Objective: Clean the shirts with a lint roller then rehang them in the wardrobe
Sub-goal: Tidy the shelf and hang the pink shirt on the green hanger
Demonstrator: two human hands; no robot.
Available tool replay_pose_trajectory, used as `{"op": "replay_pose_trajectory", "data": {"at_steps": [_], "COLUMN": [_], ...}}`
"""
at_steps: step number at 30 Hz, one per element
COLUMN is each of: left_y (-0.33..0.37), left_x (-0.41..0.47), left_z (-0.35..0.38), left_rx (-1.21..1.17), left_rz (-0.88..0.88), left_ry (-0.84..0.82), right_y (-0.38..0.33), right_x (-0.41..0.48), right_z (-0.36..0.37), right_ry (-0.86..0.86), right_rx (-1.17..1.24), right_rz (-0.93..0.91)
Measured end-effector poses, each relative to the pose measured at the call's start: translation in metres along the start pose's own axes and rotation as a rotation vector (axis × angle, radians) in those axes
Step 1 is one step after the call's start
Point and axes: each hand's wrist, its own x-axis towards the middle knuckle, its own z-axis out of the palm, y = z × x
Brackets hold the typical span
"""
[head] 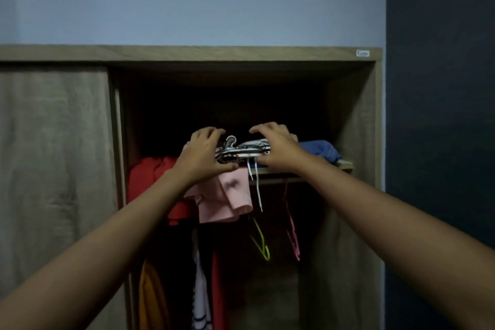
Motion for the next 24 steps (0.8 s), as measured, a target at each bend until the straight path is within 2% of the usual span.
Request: {"op": "replay_pose_trajectory", "data": {"at_steps": [5,10,13,17,20,24], "left_y": [-0.013,-0.012,-0.007,-0.003,0.001,0.017], "left_x": [0.031,0.046,0.051,0.058,0.065,0.079], "left_z": [0.021,0.033,0.038,0.042,0.044,0.041], "left_rx": [0.041,-0.024,-0.027,-0.065,-0.072,-0.094], "left_rz": [-0.126,-0.203,-0.168,-0.163,-0.138,-0.122], "left_ry": [-0.140,-0.137,-0.116,-0.079,-0.029,0.041], "right_y": [0.013,0.007,0.004,0.003,0.012,0.026], "right_x": [0.053,0.080,0.083,0.080,0.080,0.084], "right_z": [0.011,0.015,0.027,0.044,0.041,0.021], "right_ry": [-0.312,-0.438,-0.387,-0.165,-0.030,0.029], "right_rx": [-0.126,-0.034,-0.169,-0.306,-0.311,-0.319], "right_rz": [0.026,0.005,-0.026,-0.154,-0.203,-0.210]}}
